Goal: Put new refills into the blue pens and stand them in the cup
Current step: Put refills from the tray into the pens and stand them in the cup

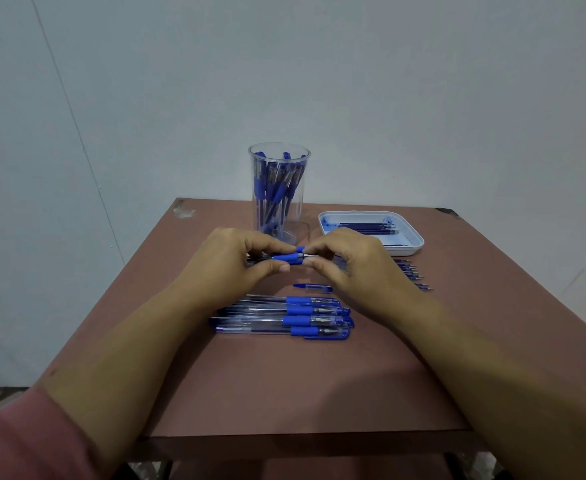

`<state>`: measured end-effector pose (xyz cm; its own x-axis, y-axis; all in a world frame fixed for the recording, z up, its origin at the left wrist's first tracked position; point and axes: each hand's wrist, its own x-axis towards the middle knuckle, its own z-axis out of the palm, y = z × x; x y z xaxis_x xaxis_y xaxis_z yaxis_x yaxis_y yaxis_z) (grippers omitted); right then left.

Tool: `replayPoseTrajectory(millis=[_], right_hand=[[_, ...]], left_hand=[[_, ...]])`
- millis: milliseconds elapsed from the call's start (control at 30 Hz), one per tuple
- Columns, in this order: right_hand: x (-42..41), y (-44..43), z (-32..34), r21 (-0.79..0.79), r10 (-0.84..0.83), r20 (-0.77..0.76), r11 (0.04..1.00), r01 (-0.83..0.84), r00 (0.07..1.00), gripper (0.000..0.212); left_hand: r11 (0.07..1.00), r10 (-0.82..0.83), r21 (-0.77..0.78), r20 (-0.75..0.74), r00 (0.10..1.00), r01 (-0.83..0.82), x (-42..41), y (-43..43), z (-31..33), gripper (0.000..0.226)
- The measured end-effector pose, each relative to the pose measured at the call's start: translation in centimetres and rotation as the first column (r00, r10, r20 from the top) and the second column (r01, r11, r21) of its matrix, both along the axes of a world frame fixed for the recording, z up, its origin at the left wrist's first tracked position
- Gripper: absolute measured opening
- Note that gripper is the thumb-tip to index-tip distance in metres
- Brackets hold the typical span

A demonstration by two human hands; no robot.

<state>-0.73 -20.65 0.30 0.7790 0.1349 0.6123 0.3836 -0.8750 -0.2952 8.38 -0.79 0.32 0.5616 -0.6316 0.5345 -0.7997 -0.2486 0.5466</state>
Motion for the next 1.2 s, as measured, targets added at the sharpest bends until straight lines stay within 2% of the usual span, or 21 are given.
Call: replayPoseTrajectory(millis=[267, 433, 633, 700, 867, 1000, 1100, 1200], right_hand=[[0.0, 0.2, 0.1, 0.063, 0.037, -0.035, 0.997, -0.035, 0.999, 0.017], [0.0, 0.4, 0.1, 0.030, 0.025, 0.004, 0.999, -0.025, 1.000, 0.017], [0.0, 0.4, 0.2, 0.087, 0.026, -0.099, 0.996, -0.017, 0.995, 0.018], [0.0, -0.1, 0.3, 0.036, 0.001, -0.153, 0.999, 0.005, 0.988, 0.017], [-0.2, -2.1, 0.2, -0.244, -0.137, -0.333, 0.968, 0.055, 0.933, 0.042], [-0.3, -1.9, 0.5, -0.295, -0.172, -0.397, 0.954, 0.052, 0.901, 0.033], [-0.3, -1.5, 0.6, -0.248, -0.162, -0.343, 0.966, 0.077, 0.925, 0.025], [-0.7, -1.6, 0.9, -0.083, -0.177, -0.313, 0.984, 0.159, 0.933, 0.019]], left_hand=[[0.998, 0.006, -0.059, 0.015, 1.000, -0.005, 0.0, 0.1, 0.1, 0.027], [0.998, -0.007, -0.064, 0.037, 0.999, 0.009, -0.3, -0.1, 0.1, 0.031], [1.000, 0.024, -0.007, 0.100, 0.995, -0.023, 0.0, 0.0, 0.0, 0.031], [0.998, 0.048, 0.033, 0.097, 0.994, -0.051, 0.2, 0.1, -0.1, 0.030], [0.994, 0.108, 0.029, 0.040, 0.993, -0.109, 0.8, 0.5, -0.2, 0.029], [0.992, 0.109, 0.059, 0.022, 0.994, -0.110, 0.9, 0.4, -0.3, 0.029], [0.993, 0.108, 0.056, 0.000, 0.994, -0.108, 1.0, 0.5, -0.4, 0.028], [0.992, 0.115, 0.045, -0.003, 0.993, -0.114, 1.1, 0.6, -0.4, 0.029]])
